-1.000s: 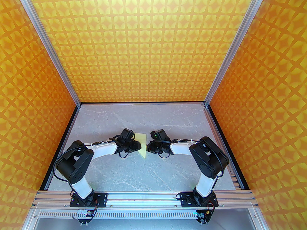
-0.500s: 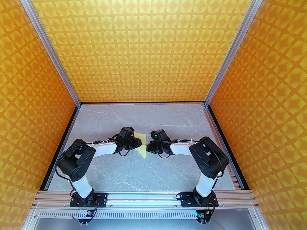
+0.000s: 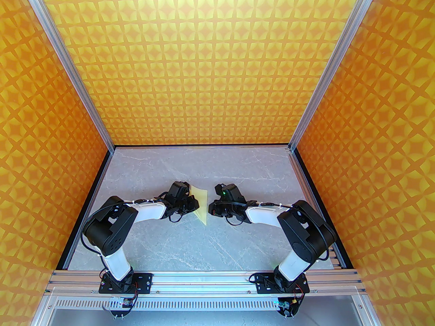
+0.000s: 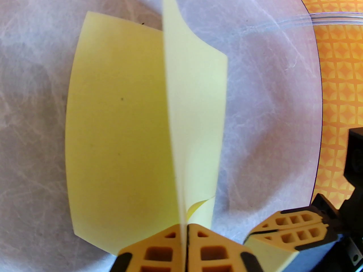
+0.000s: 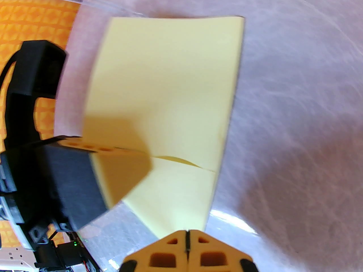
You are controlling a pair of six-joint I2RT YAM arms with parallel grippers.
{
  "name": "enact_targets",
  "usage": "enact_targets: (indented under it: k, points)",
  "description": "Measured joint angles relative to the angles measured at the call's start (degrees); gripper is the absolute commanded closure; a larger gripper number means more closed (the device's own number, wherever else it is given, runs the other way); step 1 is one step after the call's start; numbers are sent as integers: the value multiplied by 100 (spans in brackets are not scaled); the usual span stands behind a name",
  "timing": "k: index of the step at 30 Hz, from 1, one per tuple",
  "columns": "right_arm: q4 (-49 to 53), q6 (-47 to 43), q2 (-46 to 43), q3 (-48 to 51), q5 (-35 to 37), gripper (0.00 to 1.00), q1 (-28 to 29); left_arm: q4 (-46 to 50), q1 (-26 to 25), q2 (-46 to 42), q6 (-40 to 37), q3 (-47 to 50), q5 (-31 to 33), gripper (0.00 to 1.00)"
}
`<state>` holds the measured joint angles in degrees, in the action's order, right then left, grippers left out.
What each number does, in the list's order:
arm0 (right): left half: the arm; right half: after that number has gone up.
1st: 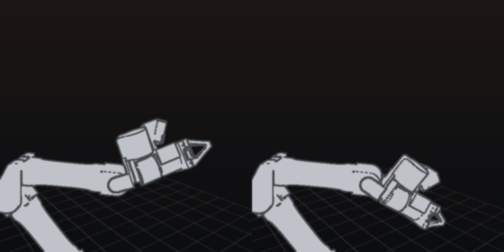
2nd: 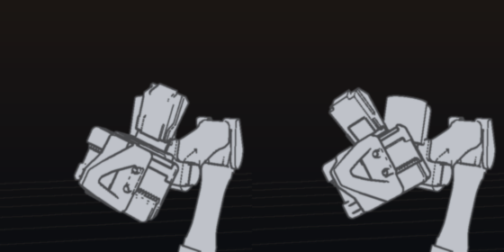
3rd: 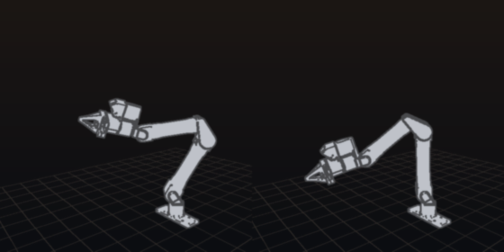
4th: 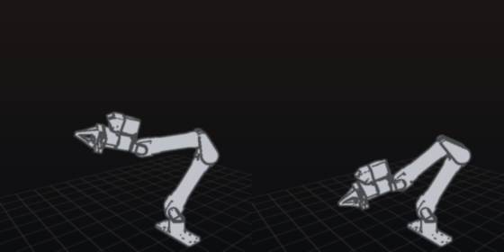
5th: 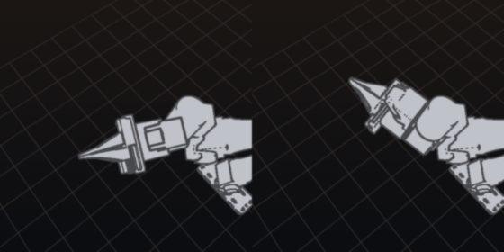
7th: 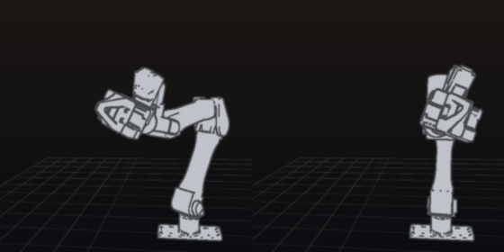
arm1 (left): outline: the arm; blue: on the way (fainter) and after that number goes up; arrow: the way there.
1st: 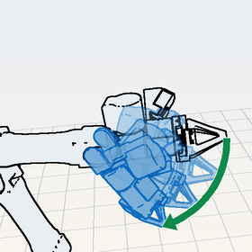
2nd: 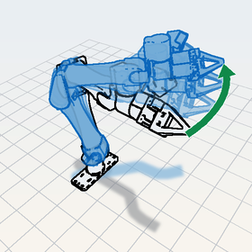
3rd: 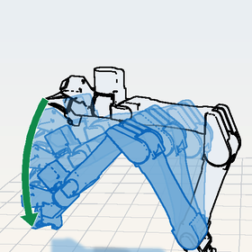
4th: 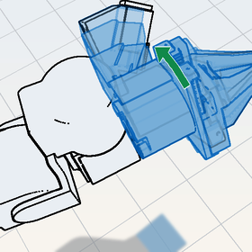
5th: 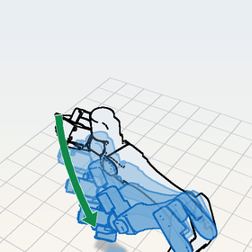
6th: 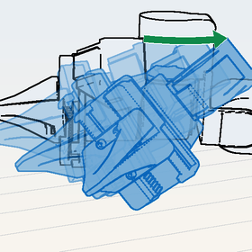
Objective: Fold a paper plane with a square sheet of paper (fold left side to right side)
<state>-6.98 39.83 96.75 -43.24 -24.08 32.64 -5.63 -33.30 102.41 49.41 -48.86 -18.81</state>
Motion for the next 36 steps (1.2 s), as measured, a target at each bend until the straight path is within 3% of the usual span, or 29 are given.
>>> enact_targets:
  k: [22, 26, 28, 32, 36]
  points:
    - [-210, 146, 776, -358, -146, 100, -4, 42, 0, 9, -20, 0, -2, 93]
    - [-166, 146, 942, -501, -146, 100, -4, 83, 0, 9, -39, -4, -4, 74]
    - [-170, 146, 966, -529, -142, 100, -4, 111, -2, 9, -59, -7, -20, 70]
    - [-179, 146, 970, -529, -142, 100, -4, 114, -20, -2, -35, 13, -66, 71]
    - [-186, 146, 970, -529, -142, 100, -4, 42, -122, -35, 76, 138, -101, 78]
